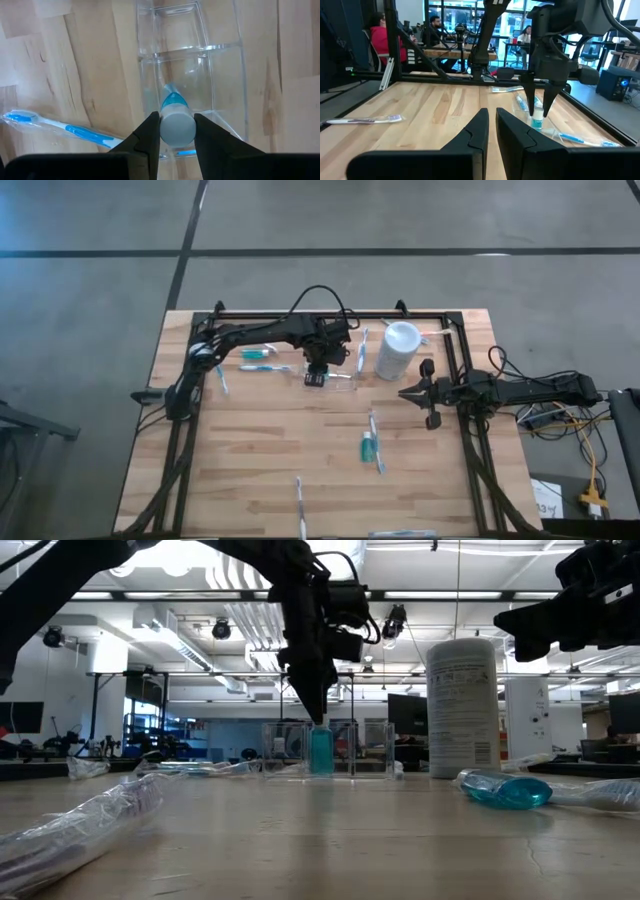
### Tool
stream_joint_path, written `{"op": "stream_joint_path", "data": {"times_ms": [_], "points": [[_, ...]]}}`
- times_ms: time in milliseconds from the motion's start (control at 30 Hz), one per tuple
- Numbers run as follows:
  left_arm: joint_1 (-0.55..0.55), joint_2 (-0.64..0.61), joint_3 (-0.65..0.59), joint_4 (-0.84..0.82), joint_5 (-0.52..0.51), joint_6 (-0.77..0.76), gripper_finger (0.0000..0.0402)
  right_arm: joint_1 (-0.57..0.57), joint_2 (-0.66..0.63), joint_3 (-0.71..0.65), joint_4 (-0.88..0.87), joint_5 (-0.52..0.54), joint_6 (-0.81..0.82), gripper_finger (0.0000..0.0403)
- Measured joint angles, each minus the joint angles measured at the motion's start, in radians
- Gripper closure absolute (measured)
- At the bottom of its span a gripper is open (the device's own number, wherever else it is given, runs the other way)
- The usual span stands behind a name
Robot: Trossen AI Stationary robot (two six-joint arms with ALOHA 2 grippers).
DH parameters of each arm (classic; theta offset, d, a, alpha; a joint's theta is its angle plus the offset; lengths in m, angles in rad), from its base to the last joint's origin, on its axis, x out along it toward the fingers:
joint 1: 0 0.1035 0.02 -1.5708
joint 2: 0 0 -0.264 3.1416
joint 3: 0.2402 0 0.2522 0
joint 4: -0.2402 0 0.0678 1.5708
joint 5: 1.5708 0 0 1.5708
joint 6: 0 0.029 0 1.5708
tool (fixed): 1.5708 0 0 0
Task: Pick & Place toothbrushing station
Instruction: Put the mouthwash into the transparent organizer
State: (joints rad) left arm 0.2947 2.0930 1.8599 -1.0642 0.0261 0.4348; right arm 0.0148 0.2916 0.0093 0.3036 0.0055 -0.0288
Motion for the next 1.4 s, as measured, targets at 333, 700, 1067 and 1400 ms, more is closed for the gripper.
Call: {"op": "stream_joint_path", "data": {"times_ms": [333, 700, 1067, 1400], "points": [[-0.001, 0.007, -0.011, 0.019, -0.001, -0.01, 0.025, 0.0, 0.0, 0.0, 0.0, 0.0, 0.002, 0.0369], [-0.001, 0.005, 0.015, 0.017, -0.001, -0.024, 0.0246, 0.0, -0.001, 0.0, -0.001, -0.001, 0.0, 0.0369], [-0.012, 0.001, 0.133, -0.142, -0.001, -0.041, 0.0246, 0.0, -0.001, 0.0, -0.001, -0.002, 0.003, 0.0369], [-0.063, -0.243, 0.171, -0.328, 0.011, -0.058, 0.0269, 0.0, 0.0, 0.0, -0.041, -0.005, 0.033, 0.0369]]}}
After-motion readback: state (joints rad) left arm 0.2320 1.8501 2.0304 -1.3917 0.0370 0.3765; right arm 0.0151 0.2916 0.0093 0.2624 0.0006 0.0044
